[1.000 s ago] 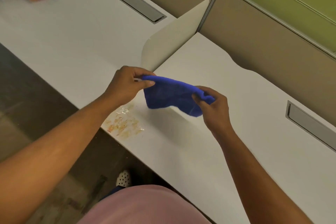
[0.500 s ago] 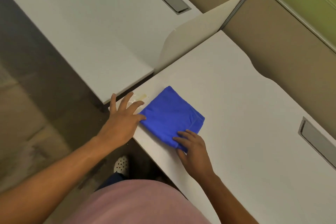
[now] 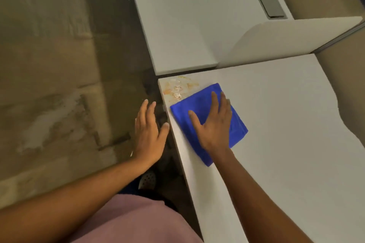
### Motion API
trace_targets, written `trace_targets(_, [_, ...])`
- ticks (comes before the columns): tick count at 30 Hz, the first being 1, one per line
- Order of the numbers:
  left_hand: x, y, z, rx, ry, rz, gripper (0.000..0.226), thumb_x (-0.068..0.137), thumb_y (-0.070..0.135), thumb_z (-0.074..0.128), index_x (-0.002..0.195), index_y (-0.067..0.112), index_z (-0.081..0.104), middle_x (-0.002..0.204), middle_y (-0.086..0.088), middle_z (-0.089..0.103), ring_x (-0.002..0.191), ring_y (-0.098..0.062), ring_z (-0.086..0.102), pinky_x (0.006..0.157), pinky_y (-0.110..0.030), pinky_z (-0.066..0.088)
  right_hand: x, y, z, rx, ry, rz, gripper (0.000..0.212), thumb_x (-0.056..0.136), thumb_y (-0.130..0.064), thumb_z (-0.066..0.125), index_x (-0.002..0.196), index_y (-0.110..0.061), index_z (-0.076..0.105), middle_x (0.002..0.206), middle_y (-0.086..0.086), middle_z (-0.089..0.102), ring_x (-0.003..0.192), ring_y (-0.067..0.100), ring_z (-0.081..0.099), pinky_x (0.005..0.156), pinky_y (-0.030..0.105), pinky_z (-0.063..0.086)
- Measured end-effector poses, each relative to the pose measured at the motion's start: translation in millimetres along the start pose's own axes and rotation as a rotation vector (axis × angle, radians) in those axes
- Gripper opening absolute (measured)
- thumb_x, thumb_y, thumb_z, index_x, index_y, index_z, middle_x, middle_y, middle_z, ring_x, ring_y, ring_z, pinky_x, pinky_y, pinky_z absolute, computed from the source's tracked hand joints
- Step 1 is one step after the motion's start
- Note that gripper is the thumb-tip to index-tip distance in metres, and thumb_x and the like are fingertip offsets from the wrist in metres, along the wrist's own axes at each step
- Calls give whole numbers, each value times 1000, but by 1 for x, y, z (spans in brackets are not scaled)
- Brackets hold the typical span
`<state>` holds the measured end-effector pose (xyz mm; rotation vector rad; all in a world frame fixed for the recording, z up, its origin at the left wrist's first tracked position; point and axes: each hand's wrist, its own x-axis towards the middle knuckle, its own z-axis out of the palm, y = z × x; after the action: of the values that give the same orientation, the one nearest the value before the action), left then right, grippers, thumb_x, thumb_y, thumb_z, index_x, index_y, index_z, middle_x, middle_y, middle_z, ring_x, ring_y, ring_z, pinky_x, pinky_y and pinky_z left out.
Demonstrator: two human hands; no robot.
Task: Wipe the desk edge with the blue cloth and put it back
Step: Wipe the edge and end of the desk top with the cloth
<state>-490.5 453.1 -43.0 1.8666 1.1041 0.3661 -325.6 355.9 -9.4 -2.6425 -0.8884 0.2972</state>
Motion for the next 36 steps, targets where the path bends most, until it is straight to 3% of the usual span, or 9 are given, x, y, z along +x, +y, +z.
trace_targets(4, [-39,11,41,-229,-33,-323,81,109,47,47,170,14,5,179,-11,7,165,-25,5,134,-46,10,38,-5,24,-199,-130,-25,120,82,-97,24,169,-21,-9,179,9,-7,166,33,-6,132,57,-2])
trace_targets(10, [-70,28,95,-327,-81,-416,90,106,58,46,169,23,-8,180,0,-1,166,-19,3,132,-40,11,78,-6,35,-248,-100,-192,120,83,-97,19,170,-16,-3,180,6,-1,166,28,-1,134,54,2])
trace_targets(13, [-66,33,106,-390,65,-421,83,108,52,47,170,22,1,179,-2,11,164,-22,15,131,-41,19,97,-12,34,-268,-123,-290,113,91,-90,27,170,-15,0,180,5,3,166,26,1,134,50,1])
trace_targets(17, [-70,27,116,-366,140,-364,80,105,58,36,170,26,4,177,-1,20,162,-21,23,131,-43,26,103,-8,36,-262,-167,-434,82,109,-63,26,170,-15,3,180,3,6,166,22,3,135,44,2])
trace_targets(22, [-72,24,118,-404,176,-374,86,91,57,21,170,24,10,177,1,19,161,-13,18,122,-18,9,71,12,36,-231,-262,-640,65,114,-47,24,170,-19,5,180,0,5,166,17,2,135,39,0])
trace_targets(25, [-72,23,119,-413,197,-353,92,82,49,20,168,16,19,175,-5,26,159,-16,27,126,-23,16,49,32,35,-257,-324,-745,66,114,-52,22,170,-25,2,179,-7,2,164,9,-5,132,30,-8])
trace_targets(29, [-70,21,121,-421,198,-336,92,79,45,26,167,18,22,171,-2,32,146,0,29,122,-18,19,68,30,33,-264,-367,-827,70,110,-60,14,170,-26,1,179,-10,1,162,4,-8,129,23,-13])
trace_targets(33, [-70,20,121,-415,200,-333,93,79,44,27,168,16,21,172,-3,31,154,-13,31,130,-36,24,101,4,39,-235,-351,-858,68,112,-53,20,170,-22,8,179,-6,8,165,11,2,133,29,-5])
trace_targets(36, [-70,23,119,-405,192,-343,90,82,39,29,168,16,18,174,-3,28,157,-16,28,131,-39,22,110,-17,45,-233,-320,-863,65,114,-47,24,170,-19,11,179,-3,10,166,15,5,134,35,-1])
